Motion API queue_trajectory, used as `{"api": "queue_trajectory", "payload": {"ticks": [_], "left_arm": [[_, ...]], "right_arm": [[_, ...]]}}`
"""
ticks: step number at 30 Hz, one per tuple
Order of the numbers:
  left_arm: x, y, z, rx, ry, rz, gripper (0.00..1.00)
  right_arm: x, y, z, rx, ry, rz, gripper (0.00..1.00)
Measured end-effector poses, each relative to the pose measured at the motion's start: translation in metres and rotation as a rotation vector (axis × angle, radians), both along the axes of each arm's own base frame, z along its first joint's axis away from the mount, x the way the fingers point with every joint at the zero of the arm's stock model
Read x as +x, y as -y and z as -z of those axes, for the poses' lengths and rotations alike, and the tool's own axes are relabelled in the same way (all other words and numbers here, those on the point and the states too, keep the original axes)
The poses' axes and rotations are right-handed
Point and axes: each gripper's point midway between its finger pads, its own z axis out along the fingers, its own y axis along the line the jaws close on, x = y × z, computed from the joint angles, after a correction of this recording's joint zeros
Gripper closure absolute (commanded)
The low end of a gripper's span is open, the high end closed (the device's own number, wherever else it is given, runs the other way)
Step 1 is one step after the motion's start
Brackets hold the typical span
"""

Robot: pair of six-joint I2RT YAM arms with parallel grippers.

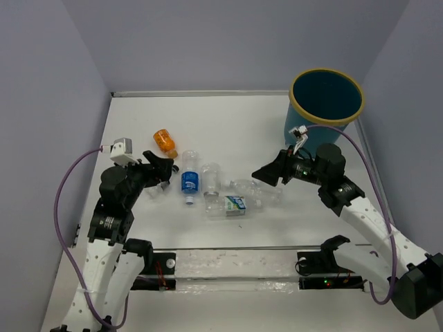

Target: Put the plastic bottles in the bin

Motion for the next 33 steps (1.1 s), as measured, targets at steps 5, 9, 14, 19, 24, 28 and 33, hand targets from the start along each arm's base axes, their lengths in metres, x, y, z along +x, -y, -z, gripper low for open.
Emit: {"api": "queue_trajectory", "payload": {"ticks": [5, 9, 14, 19, 24, 28, 33], "left_arm": [[0.015, -0.005, 0.013, 0.002, -0.084, -0.054, 0.09], [0.034, -0.017, 0.018, 0.018, -0.137, -0.147, 0.09], [0.057, -0.033, 0.038, 0.038, -0.226, -0.272, 0.09], [0.079, -0.048, 0.075, 0.055, -0.329, -0.41, 0.01], [0.107, -0.059, 0.104, 0.07, -0.394, -0.525, 0.01], [0.144, -0.057, 0.122, 0.096, -0.442, -0.556, 0.01], [0.194, -0.05, 0.134, 0.117, -0.453, -0.543, 0.01]], "right_arm": [[-0.004, 0.006, -0.001, -0.021, 0.05, 0.01, 0.15], [-0.006, 0.01, 0.004, -0.045, 0.064, 0.02, 0.15], [-0.009, 0.01, 0.009, -0.065, 0.067, 0.01, 0.15], [-0.01, 0.011, 0.016, -0.079, 0.059, 0.005, 0.14], [-0.012, 0.01, 0.016, -0.077, 0.061, -0.008, 0.13], [-0.015, 0.009, 0.016, -0.074, 0.059, -0.023, 0.13], [-0.019, 0.007, 0.018, -0.072, 0.053, -0.045, 0.13]]}}
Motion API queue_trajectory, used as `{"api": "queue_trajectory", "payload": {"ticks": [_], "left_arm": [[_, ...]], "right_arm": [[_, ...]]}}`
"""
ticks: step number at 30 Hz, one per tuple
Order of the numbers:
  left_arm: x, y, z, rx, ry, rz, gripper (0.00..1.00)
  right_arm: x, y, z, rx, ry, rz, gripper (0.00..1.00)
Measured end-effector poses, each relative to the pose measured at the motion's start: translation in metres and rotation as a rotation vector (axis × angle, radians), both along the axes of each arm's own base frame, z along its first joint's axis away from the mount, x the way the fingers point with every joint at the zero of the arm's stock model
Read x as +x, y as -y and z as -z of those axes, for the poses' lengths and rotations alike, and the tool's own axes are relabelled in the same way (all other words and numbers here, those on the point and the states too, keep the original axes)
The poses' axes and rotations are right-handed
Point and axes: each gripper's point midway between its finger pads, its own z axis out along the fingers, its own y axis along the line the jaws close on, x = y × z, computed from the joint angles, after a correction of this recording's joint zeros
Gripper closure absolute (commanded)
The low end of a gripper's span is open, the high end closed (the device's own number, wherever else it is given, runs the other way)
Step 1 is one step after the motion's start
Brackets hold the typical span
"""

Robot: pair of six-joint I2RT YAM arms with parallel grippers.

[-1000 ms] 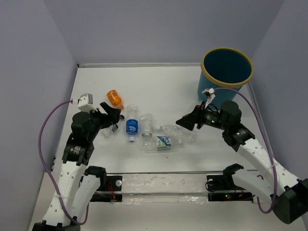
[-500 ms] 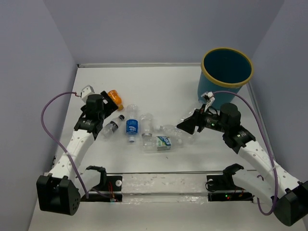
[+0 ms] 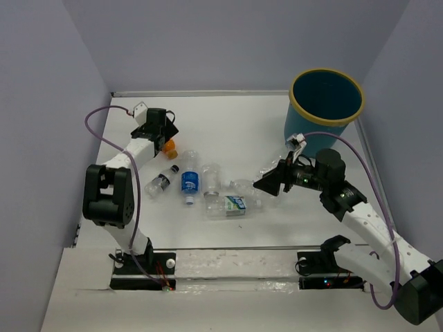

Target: Put the plastic bottles in the bin

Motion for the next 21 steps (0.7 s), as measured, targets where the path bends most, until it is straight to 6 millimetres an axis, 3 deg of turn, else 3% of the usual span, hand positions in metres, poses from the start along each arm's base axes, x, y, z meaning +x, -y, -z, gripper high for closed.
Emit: {"api": "queue_trajectory", "payload": {"ticks": [4, 7, 13, 15, 18, 21], "left_arm": [[0.031, 0.0, 0.013, 0.006, -0.013, 0.01, 0.02], [0.047, -0.009, 0.034, 0.012, -0.05, 0.002, 0.06], [0.047, -0.028, 0.077, 0.024, -0.141, -0.021, 0.28], [0.048, -0.031, 0.076, 0.026, -0.14, -0.023, 0.34], [0.051, -0.031, 0.067, 0.022, -0.113, -0.017, 0.35], [0.047, -0.028, 0.044, 0.002, -0.062, -0.007, 0.35]], "right_arm": [[-0.002, -0.001, 0.0, 0.001, -0.001, -0.008, 0.13], [-0.002, -0.002, 0.0, 0.0, -0.003, -0.011, 0.12], [0.001, -0.003, 0.006, -0.01, -0.022, -0.011, 0.12], [0.002, -0.003, 0.009, -0.014, -0.031, -0.01, 0.12], [0.003, -0.005, 0.014, -0.022, -0.047, -0.012, 0.11], [0.005, -0.009, 0.018, -0.032, -0.064, -0.019, 0.09]]}}
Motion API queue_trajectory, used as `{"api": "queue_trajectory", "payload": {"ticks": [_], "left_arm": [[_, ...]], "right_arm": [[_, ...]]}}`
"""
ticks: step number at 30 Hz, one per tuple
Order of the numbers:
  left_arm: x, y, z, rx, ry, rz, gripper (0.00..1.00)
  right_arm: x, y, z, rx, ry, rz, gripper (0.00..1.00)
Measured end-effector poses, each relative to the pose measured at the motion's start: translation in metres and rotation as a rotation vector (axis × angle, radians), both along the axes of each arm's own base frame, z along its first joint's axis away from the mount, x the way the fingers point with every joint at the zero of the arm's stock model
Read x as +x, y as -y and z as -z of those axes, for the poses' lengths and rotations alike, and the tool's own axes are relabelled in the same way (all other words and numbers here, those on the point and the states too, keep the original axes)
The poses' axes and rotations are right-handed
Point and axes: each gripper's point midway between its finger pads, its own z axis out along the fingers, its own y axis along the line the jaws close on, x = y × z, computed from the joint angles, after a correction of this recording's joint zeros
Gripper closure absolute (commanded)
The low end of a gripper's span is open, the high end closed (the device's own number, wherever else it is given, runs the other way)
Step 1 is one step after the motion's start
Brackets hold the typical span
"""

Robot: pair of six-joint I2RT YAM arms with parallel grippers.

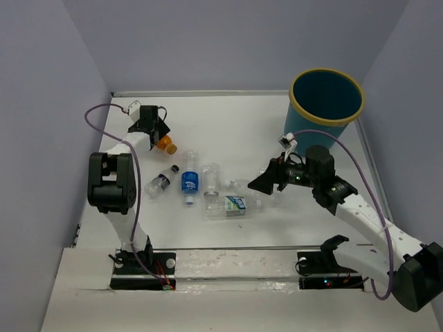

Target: Put the plastic bottles in the bin

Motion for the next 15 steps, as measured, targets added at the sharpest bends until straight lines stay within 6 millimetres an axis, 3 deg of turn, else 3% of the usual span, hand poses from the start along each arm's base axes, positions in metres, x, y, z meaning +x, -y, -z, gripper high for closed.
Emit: {"api": "queue_trajectory", "payload": {"ticks": [2, 4, 7, 9, 12, 15], "left_arm": [[-0.008, 0.003, -0.024, -0.016, 0.047, 0.006, 0.35], [-0.02, 0.009, -0.07, -0.044, 0.163, 0.019, 0.35], [-0.046, 0.033, -0.14, -0.112, 0.357, 0.098, 0.35], [-0.068, 0.053, -0.171, -0.153, 0.452, 0.172, 0.35], [-0.101, 0.084, -0.186, -0.217, 0.513, 0.304, 0.35], [-0.127, 0.105, -0.172, -0.276, 0.491, 0.407, 0.35]], "right_arm": [[0.0, -0.01, 0.002, -0.007, -0.015, -0.021, 0.07], [0.0, -0.022, 0.002, -0.014, -0.019, -0.048, 0.04], [-0.006, -0.047, -0.003, -0.028, 0.001, -0.117, 0.02], [-0.004, -0.064, -0.013, -0.031, 0.029, -0.151, 0.0], [0.01, -0.084, -0.026, -0.032, 0.069, -0.157, 0.0], [0.023, -0.095, -0.028, -0.046, 0.082, -0.141, 0.0]]}}
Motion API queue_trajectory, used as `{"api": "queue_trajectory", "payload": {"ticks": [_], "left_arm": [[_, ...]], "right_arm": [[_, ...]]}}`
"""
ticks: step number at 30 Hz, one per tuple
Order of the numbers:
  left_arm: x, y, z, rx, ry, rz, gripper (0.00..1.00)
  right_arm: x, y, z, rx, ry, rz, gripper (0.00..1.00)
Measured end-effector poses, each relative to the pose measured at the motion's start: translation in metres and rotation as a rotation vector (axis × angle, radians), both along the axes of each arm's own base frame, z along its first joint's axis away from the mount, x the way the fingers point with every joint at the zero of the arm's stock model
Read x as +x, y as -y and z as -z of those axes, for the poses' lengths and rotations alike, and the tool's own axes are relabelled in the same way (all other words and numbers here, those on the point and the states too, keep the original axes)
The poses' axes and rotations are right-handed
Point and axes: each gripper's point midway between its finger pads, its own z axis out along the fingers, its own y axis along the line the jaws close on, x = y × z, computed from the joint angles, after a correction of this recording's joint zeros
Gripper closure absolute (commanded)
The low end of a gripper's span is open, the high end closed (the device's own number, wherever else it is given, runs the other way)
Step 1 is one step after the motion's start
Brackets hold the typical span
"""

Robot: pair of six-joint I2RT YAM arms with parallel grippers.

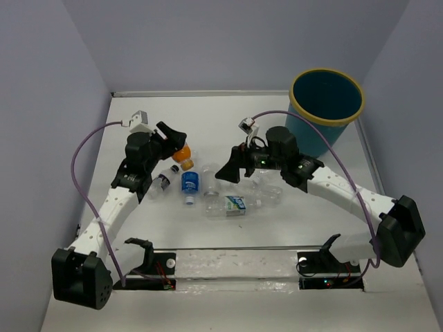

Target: Put the plastic bottles in the bin

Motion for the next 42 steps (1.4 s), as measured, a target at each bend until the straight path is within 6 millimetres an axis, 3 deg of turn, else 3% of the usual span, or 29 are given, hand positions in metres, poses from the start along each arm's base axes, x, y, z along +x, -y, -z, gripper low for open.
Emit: {"api": "queue_trajectory", "payload": {"ticks": [2, 5, 11, 18, 22, 26, 30, 31, 34, 38, 42], "left_arm": [[-0.017, 0.011, 0.015, -0.019, -0.033, 0.067, 0.35], [-0.035, 0.024, 0.023, -0.053, -0.046, 0.141, 0.35], [-0.059, 0.047, -0.003, -0.136, 0.051, 0.258, 0.35], [-0.072, 0.049, -0.001, -0.185, 0.091, 0.274, 0.35], [-0.08, 0.048, 0.001, -0.224, 0.108, 0.27, 0.35], [-0.086, 0.042, -0.003, -0.251, 0.138, 0.238, 0.35], [-0.088, 0.037, -0.012, -0.267, 0.171, 0.215, 0.31], [-0.087, 0.036, -0.014, -0.268, 0.176, 0.207, 0.28], [-0.087, 0.034, -0.015, -0.272, 0.181, 0.195, 0.13], [-0.087, 0.034, -0.015, -0.268, 0.18, 0.192, 0.01], [-0.086, 0.032, -0.018, -0.226, 0.163, 0.187, 0.01]], "right_arm": [[0.005, -0.01, 0.0, -0.009, 0.003, 0.003, 0.0], [0.008, -0.03, 0.003, -0.022, 0.007, -0.009, 0.0], [0.008, -0.055, 0.019, -0.048, -0.021, -0.018, 0.0], [-0.011, -0.089, 0.017, 0.024, -0.073, -0.048, 0.0], [-0.012, -0.102, 0.011, 0.091, -0.092, -0.026, 0.02], [-0.009, -0.11, 0.014, 0.123, -0.119, -0.001, 0.12], [-0.005, -0.113, 0.012, 0.146, -0.134, 0.03, 0.29], [-0.006, -0.115, 0.009, 0.156, -0.135, 0.03, 0.38], [-0.008, -0.118, 0.005, 0.173, -0.14, 0.038, 0.81], [-0.008, -0.118, 0.004, 0.181, -0.153, 0.045, 0.91], [-0.006, -0.116, 0.005, 0.176, -0.149, 0.058, 0.98]]}}
